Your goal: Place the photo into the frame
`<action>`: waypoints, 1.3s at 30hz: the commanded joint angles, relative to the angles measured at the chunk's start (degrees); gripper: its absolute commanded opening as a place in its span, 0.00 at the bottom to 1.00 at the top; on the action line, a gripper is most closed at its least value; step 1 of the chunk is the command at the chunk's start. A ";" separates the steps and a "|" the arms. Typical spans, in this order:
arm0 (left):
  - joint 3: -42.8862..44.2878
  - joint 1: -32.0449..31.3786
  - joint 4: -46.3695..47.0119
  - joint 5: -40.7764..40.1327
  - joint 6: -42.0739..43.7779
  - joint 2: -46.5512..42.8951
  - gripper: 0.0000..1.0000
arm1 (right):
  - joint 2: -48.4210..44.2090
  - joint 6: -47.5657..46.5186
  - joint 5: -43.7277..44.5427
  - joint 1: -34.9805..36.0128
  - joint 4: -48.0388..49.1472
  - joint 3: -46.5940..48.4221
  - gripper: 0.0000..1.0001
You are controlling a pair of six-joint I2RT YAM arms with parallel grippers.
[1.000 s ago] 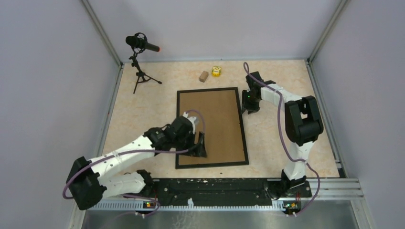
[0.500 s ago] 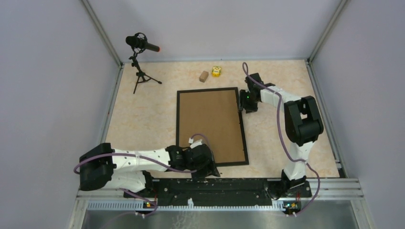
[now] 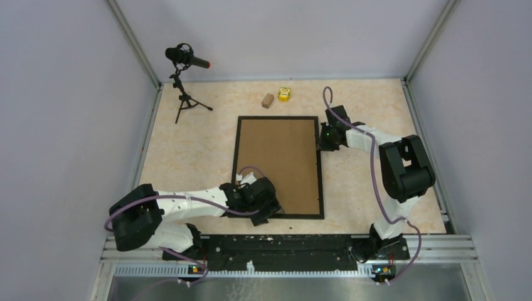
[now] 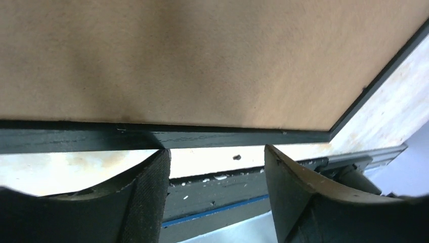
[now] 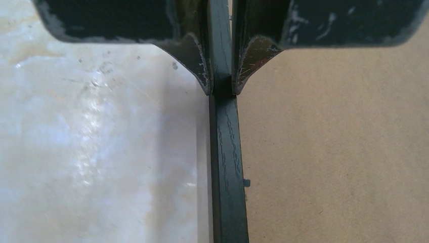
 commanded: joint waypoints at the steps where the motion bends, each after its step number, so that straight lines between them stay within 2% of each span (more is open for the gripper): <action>1: 0.67 4.35 0.36 -3.37 -0.75 -0.21 0.69 | -1.86 3.18 5.10 -0.41 -4.74 -8.74 0.00; 5: -0.46 10.39 -2.40 -4.58 0.62 -1.89 0.64 | -5.20 4.89 4.52 1.01 -2.71 -15.54 0.00; 9: -1.14 17.70 -7.33 -7.97 4.64 -6.39 0.65 | -10.44 7.28 2.66 7.68 -1.81 -23.44 0.00; 12: -2.02 23.61 -11.39 -11.83 9.32 -12.03 0.67 | -17.97 10.92 -2.16 13.71 -1.09 -29.22 0.02; 13: -2.28 25.41 -12.04 -12.63 11.62 -13.53 0.69 | -20.98 11.53 -4.22 15.04 -0.99 -30.13 0.09; 15: -2.53 28.85 -13.03 -13.77 16.53 -15.71 0.72 | -26.97 11.84 -7.63 15.74 -2.25 -29.81 0.30; 17: -2.38 32.13 -14.22 -13.68 20.46 -16.96 0.76 | -32.34 9.87 -6.32 15.55 -5.70 -25.42 0.51; 19: -2.22 34.83 -14.05 -11.99 25.04 -17.62 0.80 | -33.29 5.97 -3.23 14.89 -9.01 -18.30 0.68; 22: -1.73 37.60 -13.70 -8.21 28.97 -17.73 0.91 | -28.40 0.51 -2.71 10.44 -10.19 -8.54 0.88; 24: -1.39 37.97 -14.51 -6.89 29.52 -17.72 0.98 | -22.32 -2.04 -4.61 5.76 -10.13 -2.35 0.92; 28: -3.21 38.15 -13.42 -3.88 29.34 -18.41 0.98 | -7.41 -7.59 -6.52 -0.54 -9.33 11.47 0.96; 34: -4.33 38.29 -9.56 0.21 32.60 -15.84 0.98 | 12.75 -12.38 -7.68 -3.40 -12.51 29.62 0.96; 36: -3.61 38.37 -8.47 0.56 34.61 -14.02 0.98 | 15.84 -12.86 -8.27 -3.40 -13.42 32.28 0.96; 39: -2.73 38.69 -7.52 0.18 36.64 -12.15 0.98 | 15.55 -11.52 -12.01 -3.40 -10.59 29.21 0.94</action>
